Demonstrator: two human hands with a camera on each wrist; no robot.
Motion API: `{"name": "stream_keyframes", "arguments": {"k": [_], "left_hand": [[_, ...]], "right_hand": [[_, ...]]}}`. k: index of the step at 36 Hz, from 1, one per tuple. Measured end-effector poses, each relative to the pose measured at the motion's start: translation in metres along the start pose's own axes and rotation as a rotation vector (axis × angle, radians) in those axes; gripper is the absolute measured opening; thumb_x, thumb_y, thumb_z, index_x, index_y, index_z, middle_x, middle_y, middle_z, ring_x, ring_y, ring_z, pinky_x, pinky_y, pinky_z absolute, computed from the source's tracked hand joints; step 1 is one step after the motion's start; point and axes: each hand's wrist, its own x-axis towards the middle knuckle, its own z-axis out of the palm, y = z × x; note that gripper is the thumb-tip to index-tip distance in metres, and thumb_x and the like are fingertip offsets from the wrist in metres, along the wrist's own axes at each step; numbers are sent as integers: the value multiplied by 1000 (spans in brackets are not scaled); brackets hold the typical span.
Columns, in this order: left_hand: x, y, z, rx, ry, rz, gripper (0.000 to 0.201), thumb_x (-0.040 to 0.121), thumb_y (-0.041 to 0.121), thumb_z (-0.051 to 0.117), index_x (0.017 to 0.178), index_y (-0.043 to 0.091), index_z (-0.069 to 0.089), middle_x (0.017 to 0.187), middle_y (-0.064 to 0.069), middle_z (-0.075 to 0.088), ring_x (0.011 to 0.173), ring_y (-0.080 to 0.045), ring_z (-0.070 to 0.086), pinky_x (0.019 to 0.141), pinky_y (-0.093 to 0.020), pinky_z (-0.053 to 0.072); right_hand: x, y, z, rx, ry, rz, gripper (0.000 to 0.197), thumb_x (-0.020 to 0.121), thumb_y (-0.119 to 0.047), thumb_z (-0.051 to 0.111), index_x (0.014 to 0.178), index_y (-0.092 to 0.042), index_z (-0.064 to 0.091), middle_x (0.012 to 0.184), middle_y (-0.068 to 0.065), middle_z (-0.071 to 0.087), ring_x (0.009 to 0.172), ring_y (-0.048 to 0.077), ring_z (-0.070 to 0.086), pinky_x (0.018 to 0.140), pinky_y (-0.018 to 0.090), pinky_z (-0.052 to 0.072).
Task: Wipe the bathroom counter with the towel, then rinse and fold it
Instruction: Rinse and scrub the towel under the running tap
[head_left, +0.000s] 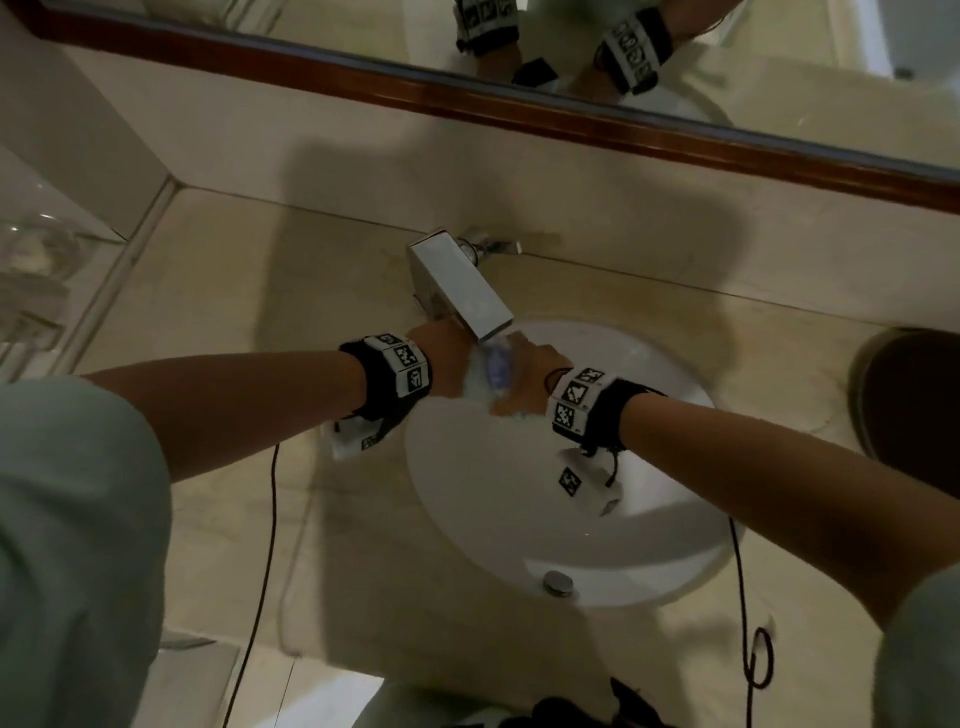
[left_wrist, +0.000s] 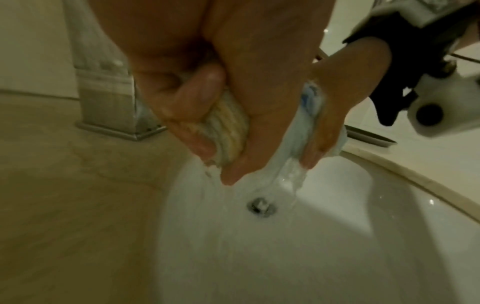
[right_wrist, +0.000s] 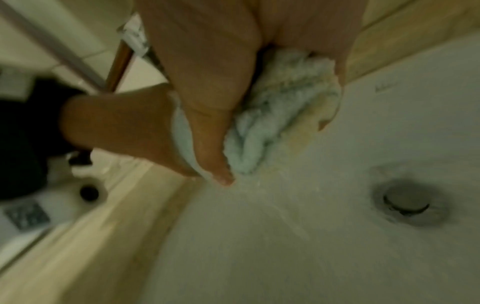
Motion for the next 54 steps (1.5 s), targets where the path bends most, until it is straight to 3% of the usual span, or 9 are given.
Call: {"name": "stream_keyframes", "arguments": {"k": [7, 17, 28, 32, 36, 39, 42, 47, 54], "left_hand": [[13, 12, 11, -217, -68, 93, 14, 95, 28, 50, 92, 15, 56, 106, -4, 58, 104, -21, 55, 97, -30, 40], [5, 18, 15, -624, -192, 117, 31, 87, 7, 62, 63, 17, 46, 60, 0, 46, 51, -10, 43, 29, -10, 34], [8, 3, 19, -1147, -243, 161, 22, 81, 15, 73, 77, 26, 54, 58, 6, 51, 44, -4, 49, 47, -18, 42], [6, -2, 22, -1337, -351, 129, 60, 85, 20, 69, 135, 32, 40, 132, 5, 49, 122, -23, 50, 94, -42, 49], [7, -2, 28, -1298, -284, 100, 92, 81, 27, 73, 149, 33, 11, 153, 7, 23, 139, -29, 32, 106, -52, 39], [13, 0, 34, -1337, -161, 197, 97, 72, 10, 80, 148, 23, 22, 148, 1, 35, 128, -26, 45, 104, -47, 43], [9, 8, 29, -1247, -147, 271, 46, 87, 6, 65, 130, 6, 47, 120, -8, 58, 108, -27, 58, 95, -38, 49], [13, 12, 30, -929, -44, 173, 52, 86, 21, 67, 131, 1, 51, 135, -17, 52, 126, -31, 48, 108, -36, 37], [29, 9, 38, -751, 133, 120, 85, 87, 39, 63, 149, 9, 15, 149, -12, 31, 128, -31, 43, 99, -31, 38]], "right_hand": [[-9, 12, -6, -265, 255, -83, 57, 75, -32, 76, 116, -12, 42, 103, 5, 62, 94, 27, 63, 74, 32, 47], [-10, 22, -14, -357, 253, -188, 59, 78, -34, 75, 121, -11, 42, 112, 8, 60, 98, 28, 62, 79, 34, 49], [-12, 44, -18, 123, 251, -145, 88, 59, -35, 89, 127, -16, 37, 108, 8, 60, 92, 25, 60, 78, 36, 53], [-11, 47, -18, 397, 202, -99, 82, 63, -27, 89, 127, -12, 41, 118, 11, 58, 102, 28, 61, 82, 38, 53], [-15, 44, -17, 754, 160, -30, 84, 79, -24, 76, 146, -7, 28, 143, 13, 44, 127, 33, 47, 105, 47, 41], [-20, 45, -14, 923, 145, -13, 57, 88, -18, 66, 137, -7, 39, 131, 17, 53, 117, 36, 54, 100, 51, 45], [-24, 37, -10, 1041, 85, -20, 38, 92, -22, 60, 126, -12, 47, 121, 15, 58, 102, 31, 59, 83, 44, 51], [-20, 22, 2, 1139, 67, -57, 18, 93, -12, 56, 110, -11, 51, 108, 14, 57, 92, 27, 57, 75, 37, 49], [-7, 21, 8, 1571, 121, -8, 19, 100, -25, 45, 91, -13, 57, 72, -1, 68, 77, 16, 59, 67, 26, 53]]}}
